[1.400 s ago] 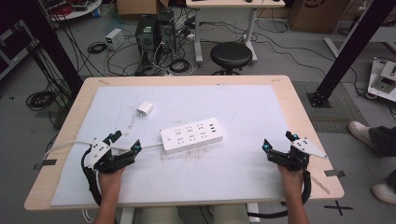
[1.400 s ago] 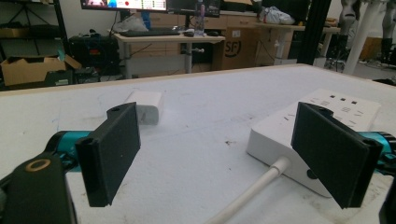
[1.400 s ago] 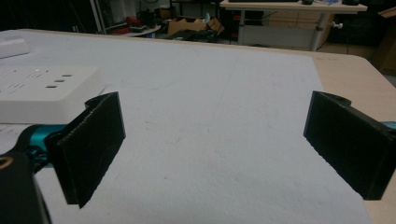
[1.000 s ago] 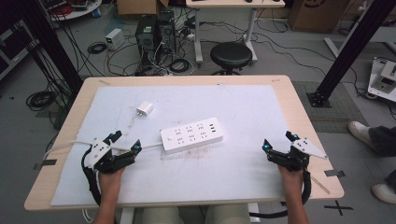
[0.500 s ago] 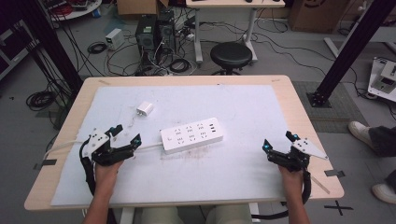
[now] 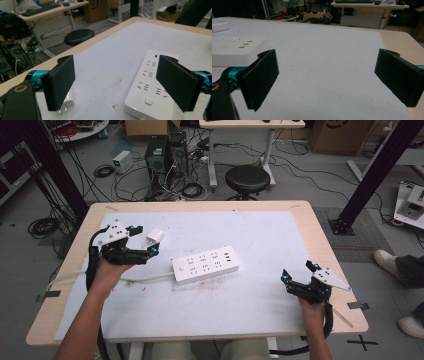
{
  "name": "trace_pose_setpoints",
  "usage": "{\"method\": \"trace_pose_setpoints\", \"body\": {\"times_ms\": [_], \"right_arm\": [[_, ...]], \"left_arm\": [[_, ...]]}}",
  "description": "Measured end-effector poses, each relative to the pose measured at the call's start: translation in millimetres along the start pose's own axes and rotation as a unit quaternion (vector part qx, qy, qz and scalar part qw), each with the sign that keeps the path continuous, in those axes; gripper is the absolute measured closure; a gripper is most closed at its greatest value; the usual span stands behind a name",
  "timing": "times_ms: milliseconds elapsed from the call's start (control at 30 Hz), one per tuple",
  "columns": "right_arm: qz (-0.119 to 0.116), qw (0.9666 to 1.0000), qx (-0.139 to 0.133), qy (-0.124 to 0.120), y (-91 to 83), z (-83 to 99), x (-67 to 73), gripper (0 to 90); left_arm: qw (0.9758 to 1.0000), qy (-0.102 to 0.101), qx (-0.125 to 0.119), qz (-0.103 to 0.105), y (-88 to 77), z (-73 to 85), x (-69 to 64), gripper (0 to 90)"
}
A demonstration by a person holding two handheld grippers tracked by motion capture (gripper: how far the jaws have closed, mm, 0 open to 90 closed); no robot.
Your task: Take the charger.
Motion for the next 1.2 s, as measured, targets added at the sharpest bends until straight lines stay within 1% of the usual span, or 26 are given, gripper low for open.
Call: {"method": "trace_pose_setpoints", "body": {"times_ms": [33,100,133,200,333,367,467,500,533,600,700,733,800,867,1033,1067,1100,1200], "right_arm": [[0.000,1.0000,0.000,-0.001,0.0,0.0,0.0,5.4],[0.000,1.0000,0.001,-0.001,0.1,0.0,0.1,5.4],[0.000,1.0000,0.001,-0.002,0.1,0.0,-0.1,5.4],[0.000,1.0000,0.001,-0.001,0.2,0.0,0.2,5.4],[0.001,1.0000,0.002,-0.003,0.2,0.0,-0.1,5.4],[0.002,1.0000,0.002,-0.004,0.3,-0.1,-0.1,5.5],[0.001,1.0000,0.003,-0.008,0.8,-0.1,-0.2,5.4],[0.002,1.0000,0.004,-0.007,0.9,-0.1,0.3,5.4],[0.002,1.0000,0.004,-0.008,0.8,-0.1,0.0,5.4],[0.001,1.0000,0.004,-0.009,1.1,-0.2,0.3,5.4],[0.002,0.9999,0.004,-0.011,1.4,-0.3,0.1,5.4],[0.002,0.9999,0.004,-0.011,1.3,-0.3,0.1,5.4],[0.002,0.9999,0.006,-0.011,1.3,-0.1,0.4,5.4],[0.003,0.9999,0.008,-0.007,1.4,0.3,1.1,5.4],[0.004,0.9999,0.009,-0.012,1.6,0.0,0.5,5.4],[0.004,0.9999,0.009,-0.010,1.8,0.1,0.9,5.4],[0.004,0.9999,0.010,-0.007,1.7,0.3,1.3,5.4],[0.004,0.9999,0.009,-0.013,2.0,0.0,0.4,5.4]], "left_arm": [[1.0000,-0.001,0.004,0.002,3.5,-2.4,3.4,15.7],[0.9998,0.009,0.015,0.004,8.3,-6.4,9.7,15.7],[0.9998,0.011,0.017,0.006,10.6,-9.3,11.9,15.7],[0.9993,0.025,0.027,0.009,14.8,-15.1,17.6,15.7],[0.9981,0.043,0.041,0.014,25.9,-26.0,27.1,15.7],[0.9980,0.043,0.044,0.016,29.6,-27.1,29.3,15.7],[0.9961,0.053,0.068,0.017,42.3,-25.5,35.5,15.7],[0.9961,0.053,0.068,0.017,42.3,-25.5,35.5,15.7],[0.9953,0.052,0.080,0.019,50.9,-22.0,39.1,15.7],[0.9941,0.044,0.097,0.019,59.5,-15.4,42.5,15.8],[0.9909,0.042,0.127,0.017,70.9,-3.2,46.8,15.9],[0.9897,0.043,0.135,0.016,74.3,0.2,48.6,16.1],[0.9881,0.035,0.149,0.008,80.5,6.2,52.5,16.1],[0.9868,0.022,0.161,-0.003,86.5,12.0,56.5,16.1],[0.9822,0.008,0.186,-0.028,96.8,23.1,63.7,16.1],[0.9822,0.008,0.186,-0.028,96.8,23.1,63.7,16.1],[0.9807,0.002,0.192,-0.035,99.7,26.2,64.8,16.1],[0.9782,-0.002,0.203,-0.042,103.9,30.9,65.8,16.1]]}}
Point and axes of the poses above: each handheld gripper's, and its own axes: y roughly forward along the jaws, z roughly out of its underside, x roughly to its left, the point moved 5 cm from there along y, roughly forward along the jaws, and after that the axes turned 15 degrees about -z, right-handed, at the moved point
